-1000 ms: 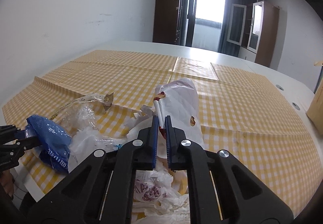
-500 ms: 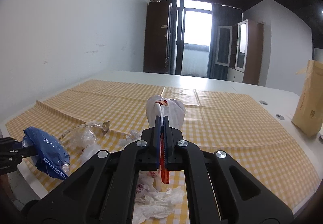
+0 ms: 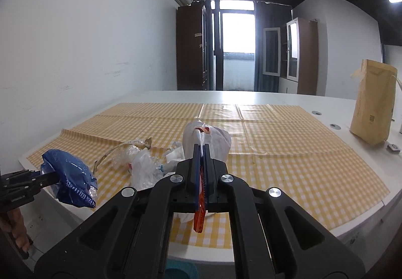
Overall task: Collect trash
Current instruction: 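Carry both held bags down over the blue wastebasket with both tools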
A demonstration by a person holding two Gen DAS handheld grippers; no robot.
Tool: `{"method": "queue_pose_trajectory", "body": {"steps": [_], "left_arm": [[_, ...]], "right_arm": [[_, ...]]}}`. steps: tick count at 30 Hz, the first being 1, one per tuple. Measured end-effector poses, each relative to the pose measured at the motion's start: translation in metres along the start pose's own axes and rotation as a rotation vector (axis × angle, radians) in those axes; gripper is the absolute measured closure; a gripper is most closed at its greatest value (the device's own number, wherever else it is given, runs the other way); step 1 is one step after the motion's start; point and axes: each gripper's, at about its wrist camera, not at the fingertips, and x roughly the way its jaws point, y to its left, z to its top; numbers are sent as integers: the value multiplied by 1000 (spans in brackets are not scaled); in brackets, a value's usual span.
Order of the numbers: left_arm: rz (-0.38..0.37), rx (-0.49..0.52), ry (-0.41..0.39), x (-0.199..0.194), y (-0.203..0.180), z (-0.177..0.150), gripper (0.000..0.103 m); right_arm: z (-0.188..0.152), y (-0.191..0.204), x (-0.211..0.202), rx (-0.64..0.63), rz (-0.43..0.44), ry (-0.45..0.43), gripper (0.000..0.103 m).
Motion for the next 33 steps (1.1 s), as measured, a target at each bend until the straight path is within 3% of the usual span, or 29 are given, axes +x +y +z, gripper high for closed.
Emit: {"method": "queue_pose_trajectory", "body": {"steps": [18, 24, 33], "left_arm": [[13, 9, 33, -52, -3, -60, 79], [20, 10, 93, -49, 4, -89, 79], [45, -10, 223, -20, 21, -137, 79]], "right_arm": [[-71, 56, -90, -11, 183, 61, 102], [-105, 63, -93, -8, 220, 121, 102], [-167, 72, -65, -3, 240, 266, 102]]}}
